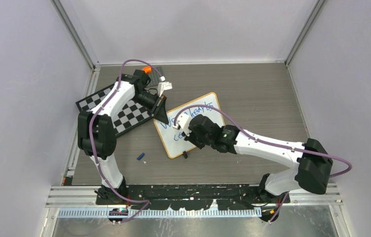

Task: Write a sentence on the whiteboard

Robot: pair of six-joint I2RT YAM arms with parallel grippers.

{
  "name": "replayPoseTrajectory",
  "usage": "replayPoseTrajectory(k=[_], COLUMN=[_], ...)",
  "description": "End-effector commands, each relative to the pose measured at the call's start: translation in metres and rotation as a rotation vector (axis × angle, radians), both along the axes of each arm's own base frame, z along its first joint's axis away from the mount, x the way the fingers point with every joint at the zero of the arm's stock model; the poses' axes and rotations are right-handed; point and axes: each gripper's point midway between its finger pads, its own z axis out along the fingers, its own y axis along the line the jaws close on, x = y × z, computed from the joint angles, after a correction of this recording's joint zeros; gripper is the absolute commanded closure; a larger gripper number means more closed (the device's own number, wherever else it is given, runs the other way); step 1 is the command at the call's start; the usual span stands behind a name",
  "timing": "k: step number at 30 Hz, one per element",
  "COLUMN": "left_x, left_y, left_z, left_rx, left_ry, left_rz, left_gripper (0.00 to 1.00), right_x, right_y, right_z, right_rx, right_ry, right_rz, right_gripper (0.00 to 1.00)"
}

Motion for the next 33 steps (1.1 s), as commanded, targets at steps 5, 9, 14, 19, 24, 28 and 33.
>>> replayPoseTrajectory(k=[5,9,14,19,24,28,33], left_x=[0.007,0.006,0.005,0.002,0.0,-0.001,-0.001], left_y=[-0.003,-0.003,-0.002,-0.001,-0.001,0.0,0.0], left_z=[-0.004,-0.004,-0.007,-0.01,-0.011,-0.011,-0.012], left_rx=[0.015,0.017,0.021,0.025,0.026,0.027,0.027], left_ry=[-0.012,-0.012,-0.007,0.001,0.006,0.005,0.006], left_rz=[0.0,-0.002,-0.013,-0.021,-0.025,-0.026,-0.027], left_gripper=[1.0,1.0,1.0,1.0,1.0,1.0,1.0], right_x=[0.0,-0.003,-0.006,-0.005,-0.005,0.0,0.004], right_y=[-0.009,-0.022,-0.03,-0.03,-0.021,-0.016,-0.012], right_z=[0.041,0.038,0.04,0.039,0.033,0.03,0.031], right_rx=[0.105,0.11,0.155,0.189,0.191,0.179,0.179], right_ry=[-0.037,0.0,0.063,0.072,0.108,0.096,0.076], right_rz=[-0.008,-0.006,-0.002,-0.012,0.001,-0.011,-0.016], right_gripper=[1.0,1.0,1.0,1.0,1.0,1.0,1.0])
